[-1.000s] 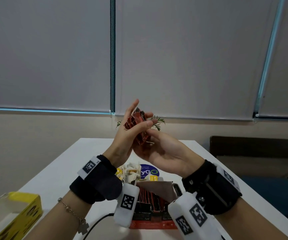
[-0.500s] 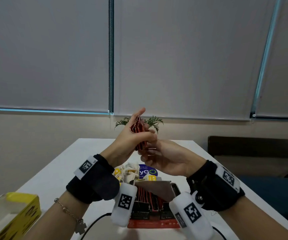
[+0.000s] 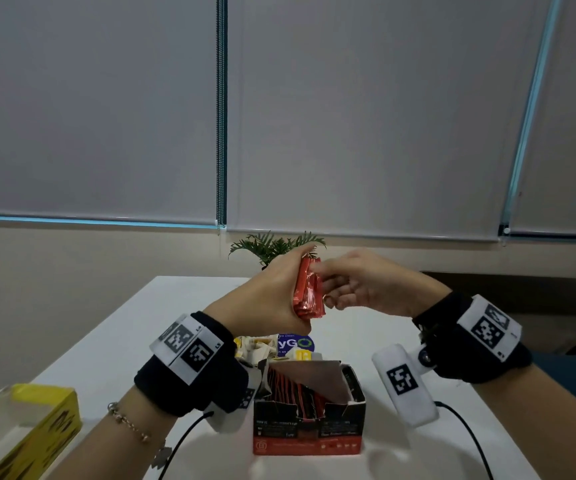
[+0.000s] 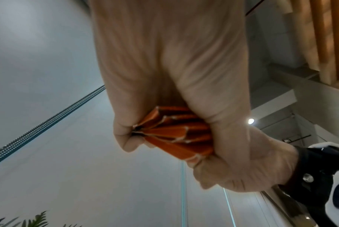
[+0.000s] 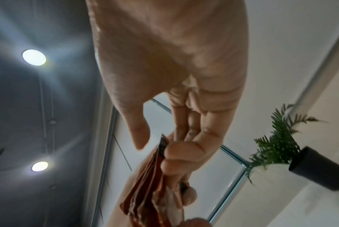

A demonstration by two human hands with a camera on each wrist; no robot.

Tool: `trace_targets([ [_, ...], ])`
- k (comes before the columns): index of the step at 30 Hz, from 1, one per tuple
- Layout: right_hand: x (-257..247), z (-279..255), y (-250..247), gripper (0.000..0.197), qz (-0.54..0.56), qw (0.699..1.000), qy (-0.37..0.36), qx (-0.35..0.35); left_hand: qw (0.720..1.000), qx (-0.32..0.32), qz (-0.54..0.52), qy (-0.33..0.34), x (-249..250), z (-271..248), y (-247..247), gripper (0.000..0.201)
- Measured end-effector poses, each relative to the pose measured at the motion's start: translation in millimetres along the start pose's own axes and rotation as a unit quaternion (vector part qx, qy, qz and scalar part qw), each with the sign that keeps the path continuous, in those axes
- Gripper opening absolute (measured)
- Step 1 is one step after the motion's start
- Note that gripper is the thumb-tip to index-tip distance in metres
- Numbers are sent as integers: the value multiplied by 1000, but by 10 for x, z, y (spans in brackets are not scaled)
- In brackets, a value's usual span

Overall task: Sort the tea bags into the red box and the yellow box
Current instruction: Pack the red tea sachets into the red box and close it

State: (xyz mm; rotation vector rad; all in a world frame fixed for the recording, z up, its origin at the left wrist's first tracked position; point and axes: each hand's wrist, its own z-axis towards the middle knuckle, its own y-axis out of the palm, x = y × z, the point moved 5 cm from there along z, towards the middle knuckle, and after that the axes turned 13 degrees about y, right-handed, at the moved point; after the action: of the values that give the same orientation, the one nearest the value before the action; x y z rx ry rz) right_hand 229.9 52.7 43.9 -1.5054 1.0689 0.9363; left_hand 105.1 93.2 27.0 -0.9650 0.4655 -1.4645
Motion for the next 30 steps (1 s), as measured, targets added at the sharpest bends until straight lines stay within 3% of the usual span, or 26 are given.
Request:
trace_targets([
  [6, 40, -4, 94, 17, -77, 997, -15, 15, 985, -66, 161, -9, 13, 7, 67, 120],
  [11, 51, 24, 221, 34, -97, 995, -4, -4, 965, -89, 246, -30, -29, 17, 129, 122],
  [17, 68, 31, 255, 36, -115, 993, -18, 16, 965, -81, 247, -25, -17, 33, 126, 126],
  [24, 107, -47, 269, 30, -105, 993, -45, 24, 972, -52, 227, 26, 9, 45, 194, 134],
  [30, 139, -49, 128, 19, -148, 976, -91, 132, 979, -16, 192, 61, 104, 58, 144, 134],
])
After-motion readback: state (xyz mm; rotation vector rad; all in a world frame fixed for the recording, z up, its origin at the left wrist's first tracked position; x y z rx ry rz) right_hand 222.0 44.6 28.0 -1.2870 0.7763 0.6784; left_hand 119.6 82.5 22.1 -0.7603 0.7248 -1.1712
